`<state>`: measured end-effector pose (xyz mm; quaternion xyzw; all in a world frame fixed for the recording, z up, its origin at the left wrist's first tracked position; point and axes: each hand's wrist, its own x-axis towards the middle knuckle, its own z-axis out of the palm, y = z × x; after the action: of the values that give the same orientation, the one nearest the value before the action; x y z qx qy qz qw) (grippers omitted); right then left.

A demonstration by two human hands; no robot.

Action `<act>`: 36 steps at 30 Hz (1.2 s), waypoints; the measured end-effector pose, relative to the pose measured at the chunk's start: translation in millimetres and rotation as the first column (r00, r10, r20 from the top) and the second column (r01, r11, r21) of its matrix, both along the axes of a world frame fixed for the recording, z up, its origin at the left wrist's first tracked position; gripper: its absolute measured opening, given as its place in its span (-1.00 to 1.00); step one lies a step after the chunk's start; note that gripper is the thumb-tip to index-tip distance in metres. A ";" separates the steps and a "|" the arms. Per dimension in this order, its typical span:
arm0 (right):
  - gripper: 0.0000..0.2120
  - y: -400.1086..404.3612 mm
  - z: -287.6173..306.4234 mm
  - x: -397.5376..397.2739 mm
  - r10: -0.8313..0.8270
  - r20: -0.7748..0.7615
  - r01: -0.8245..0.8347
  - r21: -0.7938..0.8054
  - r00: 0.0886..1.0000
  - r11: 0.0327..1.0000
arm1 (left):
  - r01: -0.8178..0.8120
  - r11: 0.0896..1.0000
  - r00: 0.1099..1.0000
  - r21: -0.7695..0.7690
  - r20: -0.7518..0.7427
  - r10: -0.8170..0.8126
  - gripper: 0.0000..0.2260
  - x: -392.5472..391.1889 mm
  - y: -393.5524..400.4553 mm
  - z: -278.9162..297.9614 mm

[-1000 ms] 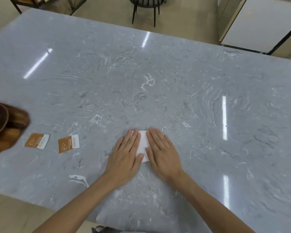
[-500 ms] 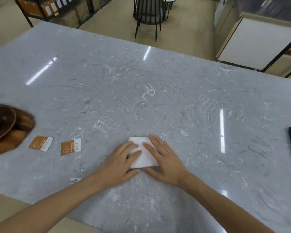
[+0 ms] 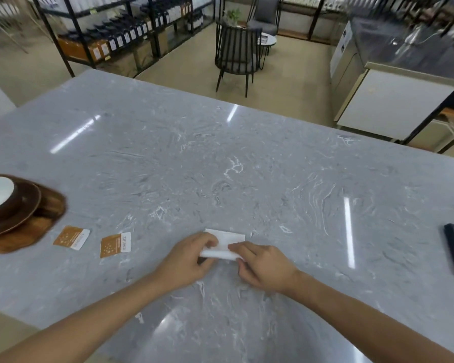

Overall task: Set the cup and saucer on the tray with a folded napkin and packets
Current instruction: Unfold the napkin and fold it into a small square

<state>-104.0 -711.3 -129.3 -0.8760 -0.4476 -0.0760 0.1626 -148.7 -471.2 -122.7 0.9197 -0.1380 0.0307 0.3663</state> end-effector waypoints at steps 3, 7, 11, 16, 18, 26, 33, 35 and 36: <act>-0.70 3.6 2.5 4.2 -0.167 -0.216 0.203 0.159 0.962 0.966 | -0.098 0.979 0.982 -0.179 -0.174 0.067 -0.87 17.6 8.8 2.5; -0.73 14.4 -4.3 15.1 -0.333 -0.450 0.473 0.245 0.829 0.846 | -0.298 0.902 0.931 -0.314 -0.305 0.202 -0.93 36.2 8.7 -3.3; -0.74 29.4 -11.6 18.0 -0.443 -0.521 0.642 0.297 0.730 0.707 | -0.365 0.918 0.927 -0.154 -0.147 0.344 -0.87 47.9 -4.0 -9.8; -0.76 44.6 -15.9 16.1 -0.545 -0.432 0.678 0.261 0.718 0.687 | -0.356 0.925 0.933 0.132 -0.006 0.360 -0.76 49.9 -20.7 -16.2; -0.75 51.3 -20.6 12.6 -0.631 -0.279 0.681 0.148 0.724 0.717 | -0.336 0.918 0.941 0.209 0.033 0.337 -0.59 48.2 -29.8 -17.7; -0.56 52.1 -37.2 3.2 -0.713 -0.045 0.713 -0.018 0.700 0.701 | -0.250 0.869 0.962 0.426 0.006 0.273 -0.40 41.4 -33.2 -42.5; -0.51 58.5 -18.8 4.5 -0.721 -0.201 0.717 -0.107 0.663 0.689 | -0.238 0.850 0.950 0.470 -0.071 0.304 -0.44 46.2 -37.1 -40.3; -0.41 62.2 -9.3 8.0 -0.727 -0.413 0.756 -0.126 0.549 0.642 | -0.241 0.848 0.945 0.472 -0.084 0.315 -0.43 44.9 -38.7 -37.9; -0.40 63.0 -4.9 12.0 -0.720 -0.522 0.787 -0.138 0.458 0.601 | -0.244 0.849 0.943 0.468 -0.091 0.321 -0.43 44.2 -39.1 -36.8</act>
<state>-92.0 -648.3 -134.3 -0.9548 0.0558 0.0761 0.2818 -104.5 -510.3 -159.6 0.9888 0.0266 -0.0251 0.1450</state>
